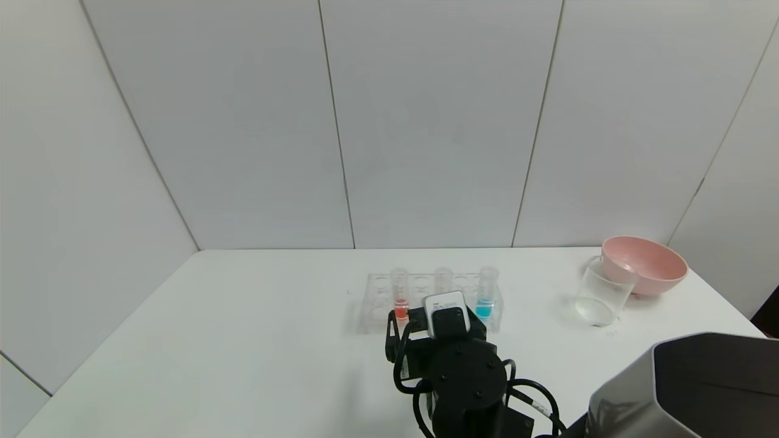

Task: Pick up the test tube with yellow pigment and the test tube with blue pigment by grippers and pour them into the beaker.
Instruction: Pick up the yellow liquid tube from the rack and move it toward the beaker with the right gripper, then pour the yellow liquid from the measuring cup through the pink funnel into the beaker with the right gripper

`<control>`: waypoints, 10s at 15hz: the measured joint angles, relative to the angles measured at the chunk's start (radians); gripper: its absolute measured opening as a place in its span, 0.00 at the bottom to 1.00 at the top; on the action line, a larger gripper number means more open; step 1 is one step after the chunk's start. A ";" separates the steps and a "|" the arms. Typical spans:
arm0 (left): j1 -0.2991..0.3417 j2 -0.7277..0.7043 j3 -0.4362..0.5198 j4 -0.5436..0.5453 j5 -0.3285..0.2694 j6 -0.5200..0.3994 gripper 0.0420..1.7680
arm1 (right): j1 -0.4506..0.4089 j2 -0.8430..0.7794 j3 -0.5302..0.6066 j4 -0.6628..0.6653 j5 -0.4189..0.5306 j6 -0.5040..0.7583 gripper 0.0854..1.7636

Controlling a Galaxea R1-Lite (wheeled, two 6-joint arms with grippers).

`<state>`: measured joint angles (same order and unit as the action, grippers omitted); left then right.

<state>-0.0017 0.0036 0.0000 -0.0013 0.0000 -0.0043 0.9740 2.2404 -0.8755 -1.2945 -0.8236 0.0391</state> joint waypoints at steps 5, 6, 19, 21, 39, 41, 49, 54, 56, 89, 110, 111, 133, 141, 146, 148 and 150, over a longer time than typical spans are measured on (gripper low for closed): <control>0.000 0.000 0.000 0.000 0.000 0.000 1.00 | -0.061 0.036 -0.114 0.073 0.011 -0.001 0.97; 0.000 0.000 0.000 0.000 0.000 0.000 1.00 | -0.073 0.043 -0.137 0.087 0.016 -0.001 0.97; 0.000 0.000 0.000 0.000 0.000 0.000 1.00 | -0.183 0.146 -0.309 0.146 0.108 -0.005 0.99; 0.000 0.000 0.000 0.000 0.000 0.000 1.00 | -0.184 0.142 -0.302 0.144 0.108 -0.015 0.99; 0.000 0.000 0.000 0.000 0.000 0.000 1.00 | -0.048 -0.062 0.037 0.011 0.057 -0.007 1.00; 0.000 0.000 0.000 0.000 0.000 0.000 1.00 | -0.059 -0.060 0.040 0.011 0.056 -0.006 1.00; 0.000 0.000 0.000 0.000 0.000 0.000 1.00 | -0.136 0.038 -0.089 0.022 0.071 -0.003 1.00; 0.000 0.000 0.000 0.000 0.000 0.000 1.00 | -0.180 0.103 -0.186 0.055 0.111 -0.008 1.00; 0.000 0.000 0.000 0.000 0.000 0.000 1.00 | -0.195 0.126 -0.215 0.057 0.117 -0.012 1.00; 0.000 0.000 0.000 0.000 0.000 0.000 1.00 | -0.190 -0.008 -0.237 0.100 0.162 -0.122 0.29; 0.000 0.000 0.000 0.000 0.000 0.000 1.00 | -0.498 -0.631 0.185 0.698 1.016 -0.147 0.29; 0.000 0.000 0.000 0.000 0.000 0.000 1.00 | -0.570 -0.669 0.183 0.767 1.110 -0.162 0.29; 0.000 0.000 0.000 0.000 0.000 0.000 1.00 | -1.164 -0.453 -0.643 1.831 1.422 -0.811 0.29; 0.000 0.000 0.000 0.000 0.000 0.000 1.00 | -1.164 -0.267 -1.053 2.180 1.293 -0.960 0.29; 0.000 0.000 0.000 0.000 0.000 0.000 1.00 | -1.143 -0.204 -1.122 2.211 1.216 -1.090 0.29; 0.000 0.000 0.000 0.000 0.000 0.000 1.00 | -1.136 -0.193 -1.124 2.207 1.181 -1.139 0.29; 0.000 0.000 0.000 0.000 0.000 0.000 1.00 | -1.133 -0.183 -1.124 2.211 1.141 -1.167 0.29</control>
<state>-0.0017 0.0036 0.0000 -0.0013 0.0000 -0.0043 -0.1591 2.0570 -1.9998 0.9166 0.3172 -1.1279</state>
